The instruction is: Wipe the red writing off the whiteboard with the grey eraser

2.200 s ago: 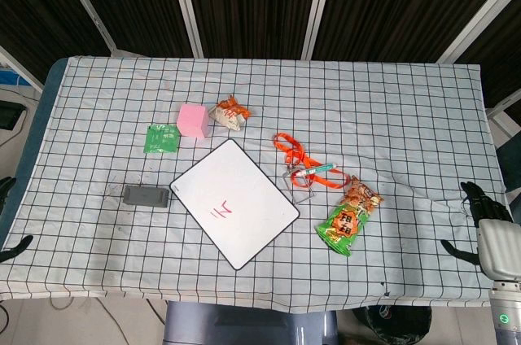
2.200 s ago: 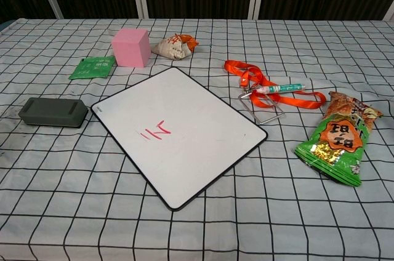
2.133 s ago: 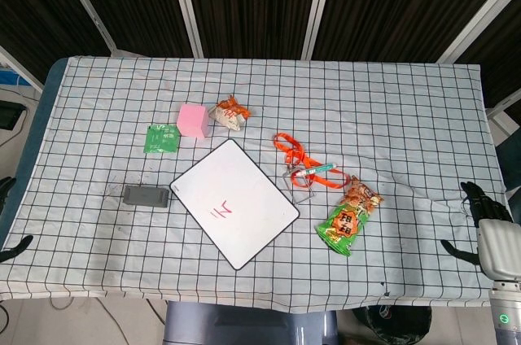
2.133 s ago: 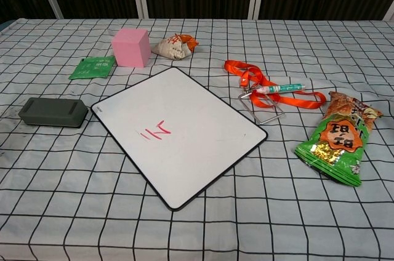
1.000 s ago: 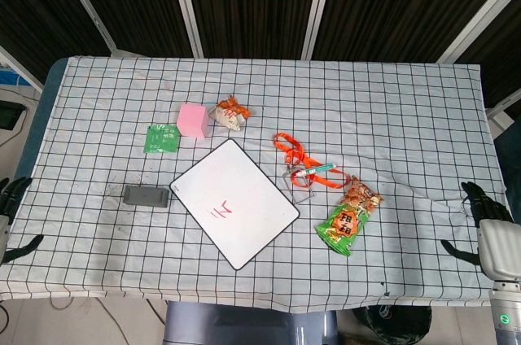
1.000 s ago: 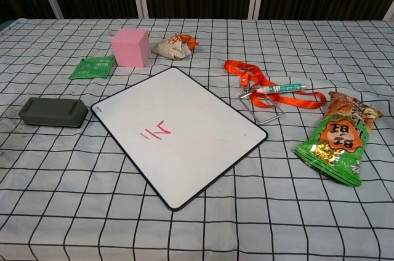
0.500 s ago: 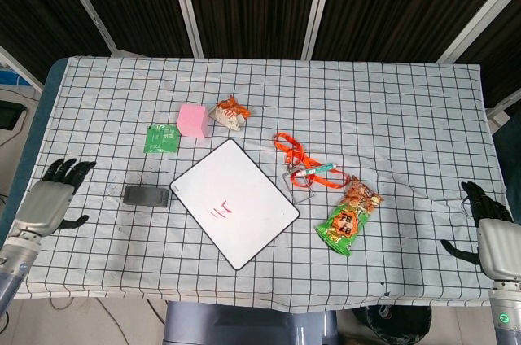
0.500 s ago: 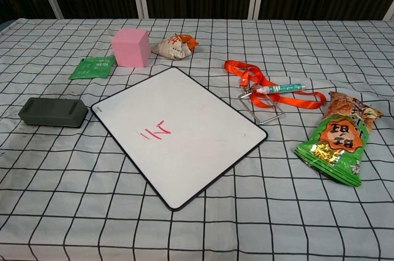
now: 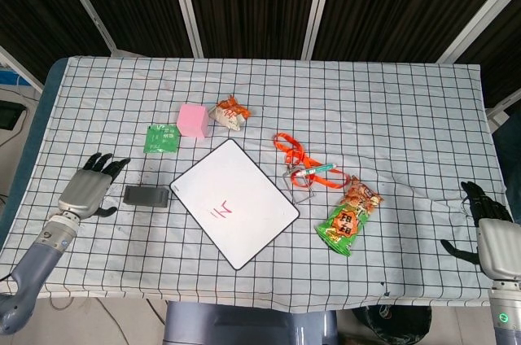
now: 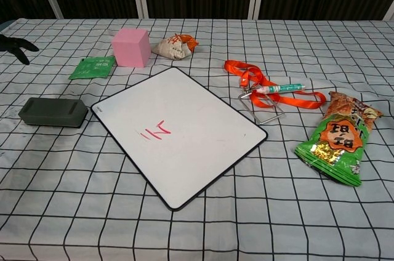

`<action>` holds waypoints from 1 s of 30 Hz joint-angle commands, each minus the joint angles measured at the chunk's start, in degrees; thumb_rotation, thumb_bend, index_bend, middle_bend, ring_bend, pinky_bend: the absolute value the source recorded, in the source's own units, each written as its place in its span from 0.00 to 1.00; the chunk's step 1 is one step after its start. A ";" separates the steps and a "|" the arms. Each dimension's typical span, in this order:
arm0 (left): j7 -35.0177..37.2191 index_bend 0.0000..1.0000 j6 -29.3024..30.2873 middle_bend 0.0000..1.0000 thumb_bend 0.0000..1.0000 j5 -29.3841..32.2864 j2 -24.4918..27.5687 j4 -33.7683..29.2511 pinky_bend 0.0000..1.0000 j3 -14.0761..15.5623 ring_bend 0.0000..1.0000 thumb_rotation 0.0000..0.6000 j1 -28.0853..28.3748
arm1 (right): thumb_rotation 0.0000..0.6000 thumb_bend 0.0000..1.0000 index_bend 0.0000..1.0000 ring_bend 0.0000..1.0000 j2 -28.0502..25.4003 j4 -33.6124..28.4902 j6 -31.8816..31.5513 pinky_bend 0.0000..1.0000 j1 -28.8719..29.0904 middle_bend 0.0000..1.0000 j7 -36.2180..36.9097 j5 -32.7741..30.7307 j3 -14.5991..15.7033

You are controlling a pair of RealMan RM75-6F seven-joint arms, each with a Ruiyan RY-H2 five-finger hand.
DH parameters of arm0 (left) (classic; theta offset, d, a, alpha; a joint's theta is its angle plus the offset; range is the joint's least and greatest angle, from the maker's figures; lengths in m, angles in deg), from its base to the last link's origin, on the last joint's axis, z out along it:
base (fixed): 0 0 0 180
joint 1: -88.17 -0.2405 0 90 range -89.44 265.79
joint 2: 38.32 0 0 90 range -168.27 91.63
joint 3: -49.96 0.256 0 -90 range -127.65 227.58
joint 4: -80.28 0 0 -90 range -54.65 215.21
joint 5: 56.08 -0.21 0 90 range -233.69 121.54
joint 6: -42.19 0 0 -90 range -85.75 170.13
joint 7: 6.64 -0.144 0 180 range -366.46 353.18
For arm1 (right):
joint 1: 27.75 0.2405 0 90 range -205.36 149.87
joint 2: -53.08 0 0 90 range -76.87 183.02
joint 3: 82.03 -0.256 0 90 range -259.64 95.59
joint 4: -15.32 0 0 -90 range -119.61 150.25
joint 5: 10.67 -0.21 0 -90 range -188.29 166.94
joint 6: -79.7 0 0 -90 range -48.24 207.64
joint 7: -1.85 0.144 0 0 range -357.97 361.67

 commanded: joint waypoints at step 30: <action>-5.54 0.31 0.53 0.34 0.17 -0.51 -9.98 9.24 0.00 2.63 0.00 1.00 5.00 | 1.00 0.17 0.04 0.20 -0.36 -0.43 0.55 0.21 0.10 0.11 0.02 -0.62 -0.06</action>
